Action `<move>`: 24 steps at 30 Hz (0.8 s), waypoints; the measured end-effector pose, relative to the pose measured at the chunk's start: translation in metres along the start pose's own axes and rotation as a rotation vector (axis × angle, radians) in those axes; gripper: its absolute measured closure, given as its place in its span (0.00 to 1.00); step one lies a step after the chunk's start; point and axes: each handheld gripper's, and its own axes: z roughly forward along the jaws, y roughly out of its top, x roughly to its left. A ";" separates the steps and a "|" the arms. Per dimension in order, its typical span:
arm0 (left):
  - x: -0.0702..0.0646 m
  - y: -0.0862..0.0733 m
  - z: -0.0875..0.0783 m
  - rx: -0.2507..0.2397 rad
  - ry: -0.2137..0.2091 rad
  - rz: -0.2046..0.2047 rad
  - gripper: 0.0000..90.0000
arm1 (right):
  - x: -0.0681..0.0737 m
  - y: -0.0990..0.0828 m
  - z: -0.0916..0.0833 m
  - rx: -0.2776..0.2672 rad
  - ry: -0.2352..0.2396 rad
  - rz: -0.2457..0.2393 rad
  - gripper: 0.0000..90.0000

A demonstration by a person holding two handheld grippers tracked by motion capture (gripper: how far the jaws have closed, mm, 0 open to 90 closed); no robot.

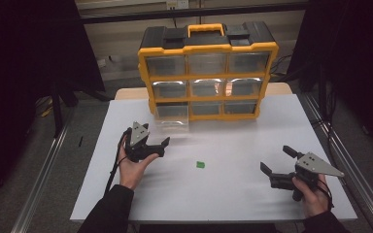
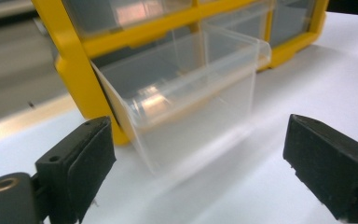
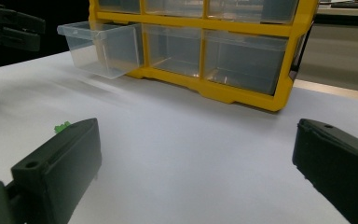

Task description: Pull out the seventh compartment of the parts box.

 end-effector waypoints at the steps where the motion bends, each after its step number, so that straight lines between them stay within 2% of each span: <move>1: -0.001 -0.001 -0.001 -0.010 -0.003 0.002 0.10 | 0.000 0.000 0.000 0.001 0.001 -0.004 0.01; 2: -0.004 -0.002 -0.003 -0.035 0.005 -0.001 0.10 | 0.000 0.000 0.000 0.001 0.001 -0.003 0.01; 3: -0.005 -0.003 -0.006 -0.032 0.011 0.005 0.10 | 0.000 0.000 0.000 -0.001 -0.001 0.000 0.01; 6: -0.005 -0.005 -0.011 -0.023 -0.006 -0.023 0.10 | 0.000 0.000 0.000 -0.001 -0.004 0.004 0.01; 9: -0.002 -0.009 -0.018 -0.033 -0.004 -0.033 0.09 | 0.000 0.000 0.000 -0.004 -0.001 0.003 0.01; 11: 0.001 -0.013 -0.023 -0.042 0.000 -0.057 0.07 | 0.000 0.000 0.000 -0.005 -0.001 0.002 0.01; 13: 0.006 -0.018 -0.028 -0.058 -0.006 -0.108 0.07 | 0.000 0.000 0.000 -0.001 0.003 -0.001 0.01; 16: 0.007 -0.022 -0.033 -0.053 0.012 -0.102 0.05 | 0.000 0.000 0.000 0.001 0.004 0.002 0.01; 18: 0.008 -0.023 -0.036 -0.035 0.017 -0.073 0.04 | 0.000 0.000 0.001 0.000 0.001 0.005 0.01; 20: 0.008 -0.025 -0.041 -0.065 0.005 -0.108 0.04 | 0.001 0.001 0.002 -0.002 0.000 -0.001 0.01; 22: 0.009 -0.028 -0.045 -0.061 -0.012 -0.130 0.04 | 0.001 0.001 0.002 -0.002 -0.001 0.001 0.01; 24: 0.009 -0.030 -0.052 -0.071 0.000 -0.125 0.04 | 0.000 0.000 0.002 0.002 0.002 0.004 0.01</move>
